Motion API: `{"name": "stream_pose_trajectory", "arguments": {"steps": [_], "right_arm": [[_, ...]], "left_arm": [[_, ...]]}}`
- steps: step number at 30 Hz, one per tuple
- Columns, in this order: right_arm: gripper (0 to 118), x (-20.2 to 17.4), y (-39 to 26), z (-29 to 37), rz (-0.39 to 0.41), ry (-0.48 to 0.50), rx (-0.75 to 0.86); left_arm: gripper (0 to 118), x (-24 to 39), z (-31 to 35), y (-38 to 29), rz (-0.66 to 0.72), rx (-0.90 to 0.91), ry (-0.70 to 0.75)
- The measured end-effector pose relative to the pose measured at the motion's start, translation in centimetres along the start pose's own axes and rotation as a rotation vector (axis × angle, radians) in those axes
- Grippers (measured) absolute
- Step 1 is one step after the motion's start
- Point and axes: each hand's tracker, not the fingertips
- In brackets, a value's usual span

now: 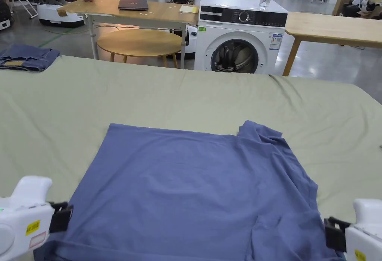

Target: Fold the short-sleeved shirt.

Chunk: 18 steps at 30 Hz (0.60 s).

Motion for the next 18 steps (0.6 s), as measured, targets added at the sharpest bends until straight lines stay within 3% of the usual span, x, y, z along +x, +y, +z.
{"name": "stream_pose_trajectory", "arguments": {"steps": [6,7,9,12,13,14,18], "right_arm": [[55,-5.2,2.9,1.9,-0.095,0.029,0.299],[48,-5.9,3.1,2.1,-0.110,0.021,0.338],[20,-7.4,3.5,2.7,-0.127,0.023,0.407],[16,-8.4,3.8,2.8,-0.134,0.040,0.451],[12,-8.7,3.9,2.9,-0.134,0.047,0.458],[1,-8.9,4.0,2.9,-0.131,0.051,0.461],[0,-9.5,4.3,3.2,-0.124,0.074,0.458]], "left_arm": [[32,3.2,1.8,3.6,0.037,0.272,-0.036],[32,3.9,2.2,3.9,0.038,0.317,-0.036],[26,4.7,2.4,4.3,0.031,0.393,-0.025],[15,6.3,3.0,4.8,0.005,0.457,0.010],[4,6.6,2.9,4.9,-0.004,0.460,0.028],[0,6.9,2.9,5.0,-0.012,0.470,0.044],[0,6.8,2.8,5.1,-0.013,0.467,0.047]]}}
